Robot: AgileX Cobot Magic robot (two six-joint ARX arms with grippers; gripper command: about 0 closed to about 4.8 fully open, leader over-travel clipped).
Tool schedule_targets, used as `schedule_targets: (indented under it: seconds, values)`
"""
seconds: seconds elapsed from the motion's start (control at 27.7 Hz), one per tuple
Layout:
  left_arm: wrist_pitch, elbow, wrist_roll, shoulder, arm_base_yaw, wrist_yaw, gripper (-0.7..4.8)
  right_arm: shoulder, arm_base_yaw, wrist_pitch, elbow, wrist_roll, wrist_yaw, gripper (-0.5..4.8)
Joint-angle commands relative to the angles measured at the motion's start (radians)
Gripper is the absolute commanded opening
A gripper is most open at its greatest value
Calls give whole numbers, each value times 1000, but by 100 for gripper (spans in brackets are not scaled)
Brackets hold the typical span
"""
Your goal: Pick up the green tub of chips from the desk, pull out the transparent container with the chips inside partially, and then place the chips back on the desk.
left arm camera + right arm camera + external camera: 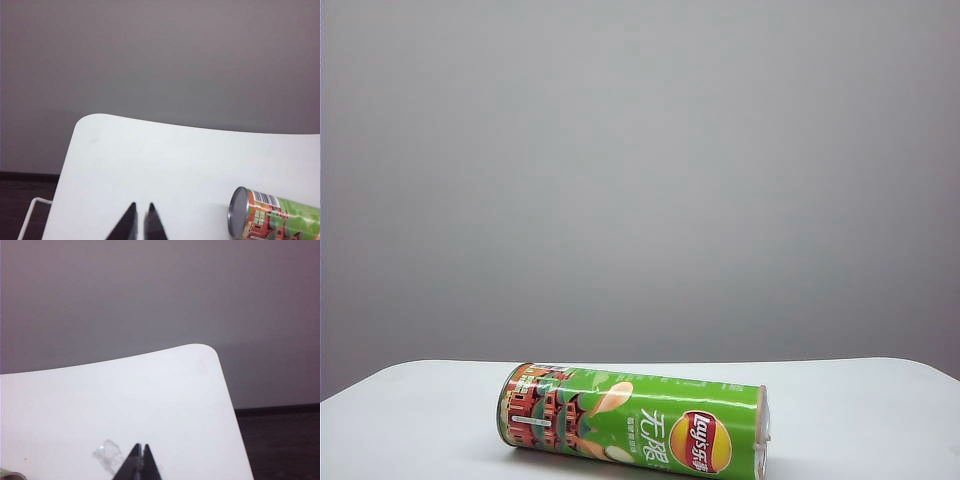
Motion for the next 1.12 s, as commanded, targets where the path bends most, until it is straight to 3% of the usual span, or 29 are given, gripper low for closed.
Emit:
schedule_targets:
  seconds: [0.04, 0.32, 0.43, 0.61, 0.79, 0.97, 1.12]
  values:
    - [9, 2, 21, 2, 1, -2, 26, 0, 0, 6, -6, 2, 1, 0]
    - [7, 2, 25, 2, 1, -4, 25, 0, 0, -8, -6, 2, 0, 0]
    - [48, 7, 24, 2, 1, 54, 17, 0, 2, 6, -5, 14, -11, -1]
    - [120, 71, -2, 3, 1, 77, 13, 0, 2, 122, -3, 233, -30, -2]
    - [121, 180, 6, 66, 1, 56, 12, 3, 2, 151, 17, 259, -26, -5]
    - [126, 332, 136, 258, 1, 61, 12, 69, 1, 143, 106, 262, -22, -5]
    - [125, 509, 390, 537, 1, 165, 19, 260, -1, 135, 225, 210, -25, -5]
